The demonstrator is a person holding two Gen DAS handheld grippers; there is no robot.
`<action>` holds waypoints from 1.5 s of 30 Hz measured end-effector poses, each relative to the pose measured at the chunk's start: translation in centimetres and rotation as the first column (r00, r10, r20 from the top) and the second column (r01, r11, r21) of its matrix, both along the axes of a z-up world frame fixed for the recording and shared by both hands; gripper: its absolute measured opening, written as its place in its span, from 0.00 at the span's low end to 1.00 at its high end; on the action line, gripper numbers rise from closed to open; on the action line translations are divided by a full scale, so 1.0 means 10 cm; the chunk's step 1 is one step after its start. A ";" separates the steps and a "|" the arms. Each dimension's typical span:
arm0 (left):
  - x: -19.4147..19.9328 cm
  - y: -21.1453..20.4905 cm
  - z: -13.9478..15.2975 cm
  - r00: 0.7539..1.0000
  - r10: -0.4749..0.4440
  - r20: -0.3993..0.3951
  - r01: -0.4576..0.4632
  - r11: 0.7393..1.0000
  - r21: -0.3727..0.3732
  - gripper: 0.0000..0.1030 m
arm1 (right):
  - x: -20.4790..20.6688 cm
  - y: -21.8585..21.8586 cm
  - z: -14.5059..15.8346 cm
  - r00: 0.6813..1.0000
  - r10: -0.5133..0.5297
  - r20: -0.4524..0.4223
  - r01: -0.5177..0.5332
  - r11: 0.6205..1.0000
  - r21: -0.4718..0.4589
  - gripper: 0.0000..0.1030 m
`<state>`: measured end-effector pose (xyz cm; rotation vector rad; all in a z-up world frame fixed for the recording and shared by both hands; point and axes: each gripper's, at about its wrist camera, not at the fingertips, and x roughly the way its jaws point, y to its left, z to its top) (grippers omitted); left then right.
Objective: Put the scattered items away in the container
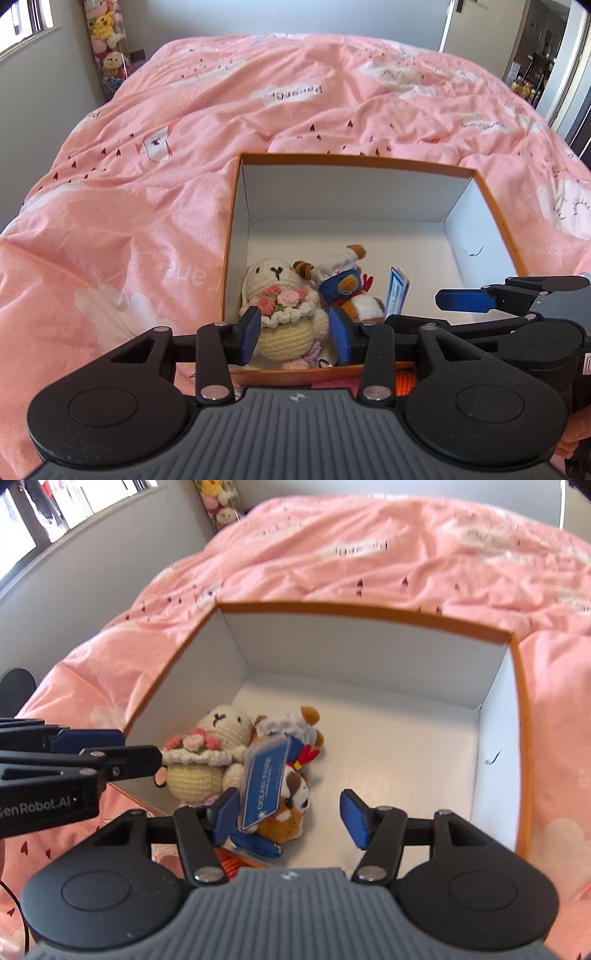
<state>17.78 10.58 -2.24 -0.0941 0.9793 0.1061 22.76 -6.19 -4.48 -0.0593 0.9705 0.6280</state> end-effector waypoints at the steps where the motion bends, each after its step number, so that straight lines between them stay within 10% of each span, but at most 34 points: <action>1: -0.04 -0.01 0.03 1.000 -0.002 0.014 0.002 1.000 -0.003 0.47 | -0.05 -0.02 0.04 1.000 0.001 0.026 -0.002 1.000 0.006 0.61; 13: -0.58 0.01 0.22 0.995 -0.025 0.102 0.027 0.999 -0.020 0.49 | -0.66 -0.26 0.36 0.954 0.070 0.292 -0.084 0.996 0.037 0.60; 30: -1.42 -0.16 -0.13 0.990 -0.131 -0.045 0.130 0.991 -0.027 0.49 | -1.46 -0.50 0.24 0.957 0.290 0.007 -0.290 0.957 0.012 0.55; 45: -1.49 -0.27 -0.29 0.986 -0.149 -0.078 0.148 0.989 -0.013 0.49 | -1.68 -0.41 -0.02 0.931 0.364 -0.016 -0.363 0.923 -0.131 0.67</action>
